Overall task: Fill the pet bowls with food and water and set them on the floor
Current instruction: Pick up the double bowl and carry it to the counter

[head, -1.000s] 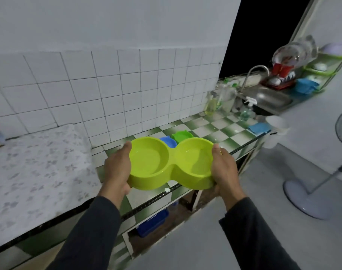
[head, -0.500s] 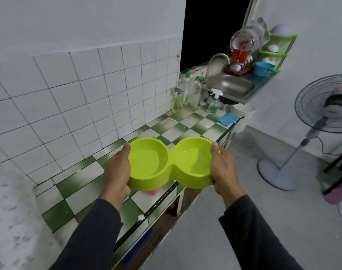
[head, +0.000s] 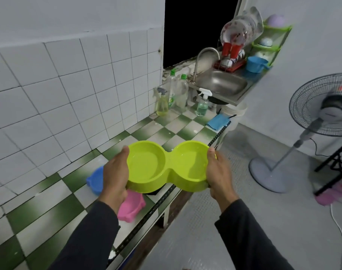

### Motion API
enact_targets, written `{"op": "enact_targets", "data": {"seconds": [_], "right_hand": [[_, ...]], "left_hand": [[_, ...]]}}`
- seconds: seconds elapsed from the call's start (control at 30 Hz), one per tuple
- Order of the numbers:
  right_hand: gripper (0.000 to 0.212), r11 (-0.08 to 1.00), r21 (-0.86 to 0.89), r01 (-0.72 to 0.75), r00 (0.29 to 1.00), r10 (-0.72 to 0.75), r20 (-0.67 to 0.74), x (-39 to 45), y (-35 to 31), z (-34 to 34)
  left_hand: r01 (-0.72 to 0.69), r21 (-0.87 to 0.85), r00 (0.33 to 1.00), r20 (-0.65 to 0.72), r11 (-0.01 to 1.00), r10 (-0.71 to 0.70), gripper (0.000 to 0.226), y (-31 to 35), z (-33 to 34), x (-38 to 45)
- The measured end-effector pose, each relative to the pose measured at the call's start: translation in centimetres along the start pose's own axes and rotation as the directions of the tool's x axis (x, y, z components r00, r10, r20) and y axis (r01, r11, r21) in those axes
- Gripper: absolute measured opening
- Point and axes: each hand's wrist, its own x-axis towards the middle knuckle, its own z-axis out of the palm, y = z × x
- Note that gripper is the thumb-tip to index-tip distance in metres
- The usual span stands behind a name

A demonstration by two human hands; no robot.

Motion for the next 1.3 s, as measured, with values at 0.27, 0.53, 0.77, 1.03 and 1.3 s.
{"op": "enact_targets", "data": {"seconds": [0.27,0.53,0.77,1.03,1.3], "right_hand": [[0.051,0.999,-0.029,-0.017,0.999,0.018,0.049,8.0,0.1,0.1],[0.053,0.998,-0.049,-0.024,0.997,0.027,0.074,13.8,1.3,1.5],[0.051,0.998,-0.041,-0.051,0.997,0.054,0.063,18.1,2.2,3.4],[0.043,0.991,-0.005,-0.132,0.99,0.132,0.04,22.3,2.8,5.2],[0.048,0.992,-0.024,-0.124,0.992,0.123,-0.013,25.0,4.2,7.2]], "left_hand": [[0.005,0.024,0.999,-0.047,1.0,-0.004,0.038,-1.7,6.2,4.1],[0.032,0.037,0.997,-0.077,0.999,-0.029,0.06,-2.8,10.1,8.3],[0.027,0.068,0.998,-0.053,0.997,-0.024,0.059,-3.5,12.8,13.0],[0.051,0.106,0.999,-0.012,0.993,-0.05,0.045,-3.5,15.9,18.2],[0.094,0.141,0.993,0.057,0.985,-0.103,0.049,-4.1,17.5,22.7]]}}
